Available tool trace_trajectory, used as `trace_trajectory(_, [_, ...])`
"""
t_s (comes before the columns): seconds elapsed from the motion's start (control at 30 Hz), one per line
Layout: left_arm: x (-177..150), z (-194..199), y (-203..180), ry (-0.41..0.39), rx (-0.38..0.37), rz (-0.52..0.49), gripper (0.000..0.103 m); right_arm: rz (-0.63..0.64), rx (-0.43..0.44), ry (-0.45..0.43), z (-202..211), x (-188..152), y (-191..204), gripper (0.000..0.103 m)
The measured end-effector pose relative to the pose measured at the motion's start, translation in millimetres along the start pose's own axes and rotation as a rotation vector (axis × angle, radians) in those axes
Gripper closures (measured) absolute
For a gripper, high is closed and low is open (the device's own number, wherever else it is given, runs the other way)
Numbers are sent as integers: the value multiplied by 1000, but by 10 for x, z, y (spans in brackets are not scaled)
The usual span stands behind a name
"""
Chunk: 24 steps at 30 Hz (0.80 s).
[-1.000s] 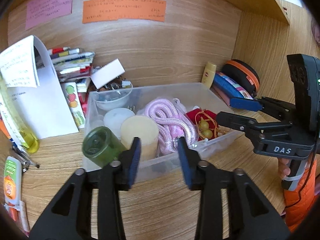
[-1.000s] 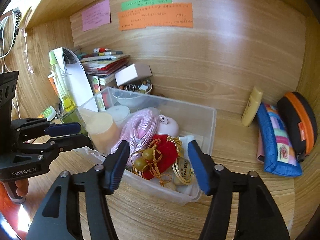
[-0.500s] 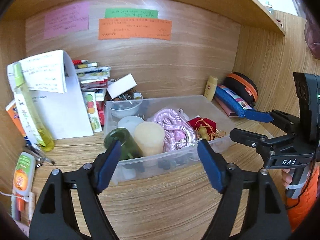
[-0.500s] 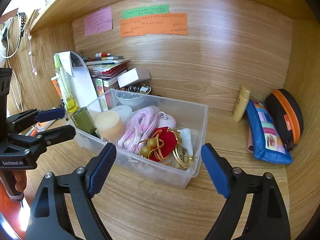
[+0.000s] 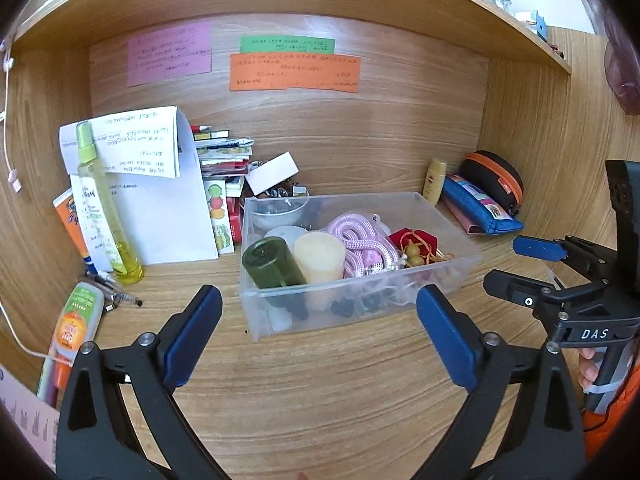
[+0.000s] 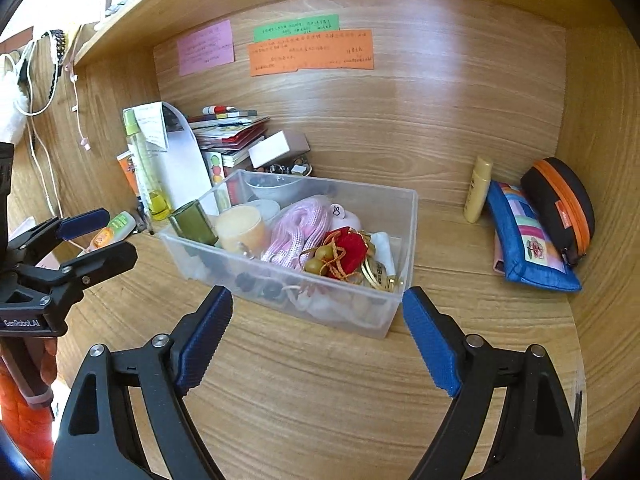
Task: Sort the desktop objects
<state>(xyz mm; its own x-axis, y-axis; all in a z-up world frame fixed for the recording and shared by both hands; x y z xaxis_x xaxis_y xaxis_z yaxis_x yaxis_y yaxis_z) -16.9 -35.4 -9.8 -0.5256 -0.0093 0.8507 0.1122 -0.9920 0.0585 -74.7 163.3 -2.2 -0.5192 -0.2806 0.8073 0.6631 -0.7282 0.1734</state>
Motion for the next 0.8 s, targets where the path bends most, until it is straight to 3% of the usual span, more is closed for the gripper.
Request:
trace_trajectory(0.33, [-96,129,66,-10,3,81,4,12,-1,-14,202,-106,113,18])
trace_trajectory(0.8, [-181,189,67,-44,17,84,4,20,8,-14,266,-178,133,18])
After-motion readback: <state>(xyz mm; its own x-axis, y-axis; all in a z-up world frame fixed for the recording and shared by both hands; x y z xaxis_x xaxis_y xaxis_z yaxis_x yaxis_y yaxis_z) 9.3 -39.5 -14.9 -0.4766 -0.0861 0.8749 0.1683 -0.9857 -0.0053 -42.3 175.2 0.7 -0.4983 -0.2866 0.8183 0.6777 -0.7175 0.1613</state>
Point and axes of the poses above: each gripper's, at about its wrist camera, not at the fingertips, and z roughly against the way its jaws point, y to its left, x to its top, the point moved 1 cm from there along -z, roughly the way its jaws point, and after that the axes turned 12 degrees about x, right-handed, at the moved point
